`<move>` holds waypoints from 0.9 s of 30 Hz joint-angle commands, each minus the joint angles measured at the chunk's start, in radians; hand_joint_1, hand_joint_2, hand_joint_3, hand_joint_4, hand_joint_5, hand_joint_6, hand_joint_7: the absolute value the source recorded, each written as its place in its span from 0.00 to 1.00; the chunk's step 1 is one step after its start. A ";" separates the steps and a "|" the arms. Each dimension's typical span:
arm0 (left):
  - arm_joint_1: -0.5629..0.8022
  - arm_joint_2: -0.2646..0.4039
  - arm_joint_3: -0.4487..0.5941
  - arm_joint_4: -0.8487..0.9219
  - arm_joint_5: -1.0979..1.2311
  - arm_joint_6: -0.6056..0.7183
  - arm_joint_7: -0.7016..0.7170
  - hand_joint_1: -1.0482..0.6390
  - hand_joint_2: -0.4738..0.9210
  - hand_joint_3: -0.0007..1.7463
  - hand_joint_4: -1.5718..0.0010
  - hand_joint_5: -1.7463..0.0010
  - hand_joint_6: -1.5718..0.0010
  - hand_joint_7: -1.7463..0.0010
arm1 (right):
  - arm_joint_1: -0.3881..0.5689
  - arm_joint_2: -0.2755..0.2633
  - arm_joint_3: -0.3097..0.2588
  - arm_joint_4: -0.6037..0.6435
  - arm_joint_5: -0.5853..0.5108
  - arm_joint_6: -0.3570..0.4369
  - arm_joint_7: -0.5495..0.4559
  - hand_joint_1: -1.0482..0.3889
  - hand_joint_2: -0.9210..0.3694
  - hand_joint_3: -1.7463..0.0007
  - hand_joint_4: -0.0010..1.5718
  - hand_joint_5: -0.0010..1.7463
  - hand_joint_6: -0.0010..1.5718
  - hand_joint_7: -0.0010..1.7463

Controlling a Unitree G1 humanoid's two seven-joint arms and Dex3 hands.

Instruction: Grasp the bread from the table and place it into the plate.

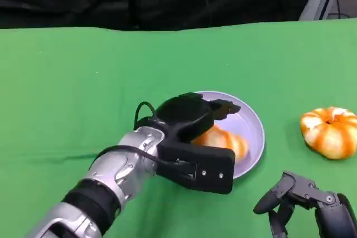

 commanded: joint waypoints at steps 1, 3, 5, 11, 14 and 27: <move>-0.016 0.035 -0.017 -0.042 0.000 0.020 -0.090 0.05 1.00 0.31 1.00 1.00 0.98 1.00 | 0.007 0.002 0.001 -0.011 -0.001 0.010 -0.008 0.80 0.49 0.20 0.53 0.99 0.53 0.72; -0.014 0.041 -0.019 -0.055 -0.004 0.027 -0.118 0.04 1.00 0.31 1.00 1.00 0.98 1.00 | 0.009 0.003 0.002 -0.015 0.000 0.012 -0.007 0.80 0.49 0.20 0.53 1.00 0.52 0.72; -0.012 0.051 -0.017 -0.072 -0.006 0.031 -0.141 0.03 1.00 0.31 1.00 1.00 0.98 0.99 | 0.009 0.004 0.003 -0.017 0.004 0.012 -0.005 0.80 0.48 0.20 0.52 0.99 0.52 0.72; 0.028 0.104 0.007 -0.183 -0.022 0.038 -0.188 0.04 1.00 0.30 1.00 1.00 0.97 0.99 | 0.010 0.003 0.002 -0.017 0.006 0.009 -0.005 0.80 0.49 0.20 0.52 0.99 0.52 0.72; 0.058 0.138 0.028 -0.246 -0.041 0.031 -0.192 0.06 1.00 0.29 0.99 1.00 0.97 0.99 | 0.008 0.005 0.002 -0.016 0.010 0.007 -0.004 0.79 0.49 0.21 0.52 0.99 0.52 0.72; 0.367 0.236 0.296 -0.504 -0.448 -0.170 -0.192 0.24 1.00 0.15 0.89 0.73 0.82 0.96 | 0.010 0.006 -0.007 -0.023 0.014 0.012 -0.005 0.79 0.49 0.21 0.51 0.97 0.52 0.72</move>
